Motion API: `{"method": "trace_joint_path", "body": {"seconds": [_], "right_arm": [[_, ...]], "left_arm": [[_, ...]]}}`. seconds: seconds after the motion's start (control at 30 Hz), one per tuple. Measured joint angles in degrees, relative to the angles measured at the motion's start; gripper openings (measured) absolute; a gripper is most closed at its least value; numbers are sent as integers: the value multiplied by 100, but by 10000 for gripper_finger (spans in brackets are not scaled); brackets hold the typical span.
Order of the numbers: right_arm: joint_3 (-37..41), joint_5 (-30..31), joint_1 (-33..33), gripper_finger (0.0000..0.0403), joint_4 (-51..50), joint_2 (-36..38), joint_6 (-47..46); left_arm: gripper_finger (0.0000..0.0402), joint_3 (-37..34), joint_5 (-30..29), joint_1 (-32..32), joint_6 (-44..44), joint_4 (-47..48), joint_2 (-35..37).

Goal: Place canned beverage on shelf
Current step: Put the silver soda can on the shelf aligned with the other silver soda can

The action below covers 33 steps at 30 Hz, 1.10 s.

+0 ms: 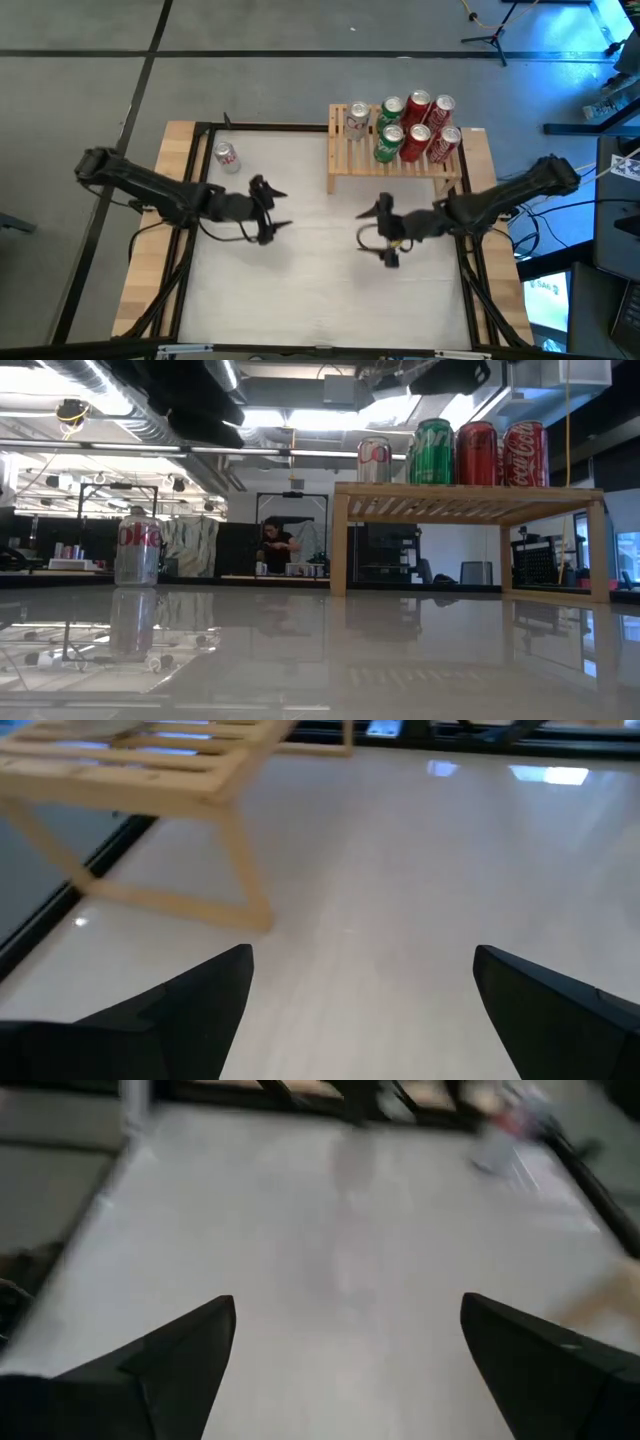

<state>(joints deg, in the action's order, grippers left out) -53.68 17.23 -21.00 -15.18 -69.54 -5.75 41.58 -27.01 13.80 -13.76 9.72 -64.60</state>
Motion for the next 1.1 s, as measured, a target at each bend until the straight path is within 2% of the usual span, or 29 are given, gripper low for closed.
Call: {"method": "trace_joint_path", "body": {"seconds": [0.1, 0.2, 0.37, 0.47, 0.67, 0.83, 0.97, 1.1], "right_arm": [[861, -132, -174, 381, 1559, 2, 200], [1429, -231, -289, 381, 2490, 2, 269], [2073, -179, -343, 381, 3525, -88, 248], [2277, 16, -325, 381, 3888, -178, 239], [2352, 707, -251, 381, 3979, -444, 225], [2348, 724, -210, 381, 3956, -613, 255], [2348, 728, -175, 381, 3955, -777, 261], [2348, 792, -175, 381, 4016, -961, 301]], "left_arm": [[368, 0, 191, -271, -72, 385, 435], [368, 0, 145, -472, -127, 680, 787], [368, 2, -822, -983, -881, 1389, 1137], [368, 184, -974, -1636, -1176, 2117, 1143], [368, 784, -551, -3416, -1466, 3580, 861], [368, 896, -315, -4735, -1464, 3988, 575], [368, 896, -259, -5413, -1452, 4188, 251], [368, 896, -189, -5818, -1576, 4335, -137]]}}
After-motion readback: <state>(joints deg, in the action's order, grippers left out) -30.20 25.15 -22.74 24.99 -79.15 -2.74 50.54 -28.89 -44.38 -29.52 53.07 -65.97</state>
